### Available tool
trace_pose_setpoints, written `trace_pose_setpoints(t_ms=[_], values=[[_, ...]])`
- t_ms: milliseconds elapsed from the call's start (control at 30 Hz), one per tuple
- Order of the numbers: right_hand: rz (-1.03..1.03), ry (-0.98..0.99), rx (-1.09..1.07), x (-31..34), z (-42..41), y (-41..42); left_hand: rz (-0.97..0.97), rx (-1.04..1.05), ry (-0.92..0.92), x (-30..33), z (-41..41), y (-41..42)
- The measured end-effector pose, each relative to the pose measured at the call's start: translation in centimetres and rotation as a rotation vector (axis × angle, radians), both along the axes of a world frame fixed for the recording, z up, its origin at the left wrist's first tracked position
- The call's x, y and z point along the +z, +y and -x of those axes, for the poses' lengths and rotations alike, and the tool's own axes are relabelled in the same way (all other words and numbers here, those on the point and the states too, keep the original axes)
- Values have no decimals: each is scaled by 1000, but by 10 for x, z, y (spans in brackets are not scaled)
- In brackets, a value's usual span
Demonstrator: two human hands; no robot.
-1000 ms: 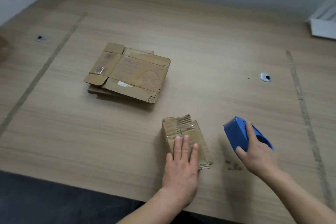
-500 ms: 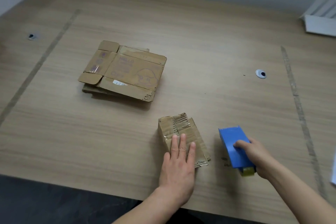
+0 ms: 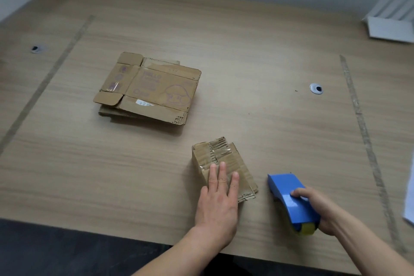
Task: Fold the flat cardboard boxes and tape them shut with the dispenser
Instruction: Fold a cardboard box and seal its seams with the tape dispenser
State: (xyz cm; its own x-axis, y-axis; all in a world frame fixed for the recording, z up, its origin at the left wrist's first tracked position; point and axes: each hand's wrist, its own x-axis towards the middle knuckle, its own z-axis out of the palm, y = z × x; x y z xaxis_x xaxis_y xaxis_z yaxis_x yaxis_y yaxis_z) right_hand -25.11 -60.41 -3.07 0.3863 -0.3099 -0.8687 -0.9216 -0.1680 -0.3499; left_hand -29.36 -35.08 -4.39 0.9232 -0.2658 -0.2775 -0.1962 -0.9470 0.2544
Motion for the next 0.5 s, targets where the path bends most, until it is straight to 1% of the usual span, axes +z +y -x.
trace_pose_setpoints(t_ms=[67, 100, 167, 233, 300, 333, 367, 433, 467, 500], values=[[13, -41, 67, 3, 1, -1, 11, -18, 52, -1, 1, 0], [30, -55, 97, 6, 2, -1, 18, -6, 43, 2, 2, 0], [60, -79, 124, 10, 6, -2, 24, 17, -12, 7, 4, -1], [82, -99, 134, 11, 9, -2, 2, 35, -26, 7, 5, 0], [108, -121, 130, 8, 12, -2, -6, 22, -120, 3, 4, 4], [154, -138, 133, 7, 13, -2, 9, 22, -151, 7, 1, 6], [248, -170, 157, 6, 15, -2, 26, 20, -171, 6, 0, 9], [559, -272, 296, 8, 15, 0, 29, 6, -165, 9, -4, 15], [710, -392, 383, 10, 16, 6, 6, -13, -163, 8, -5, 19], [790, -580, 491, 13, 16, 17, -35, -46, -151, 7, -6, 23]])
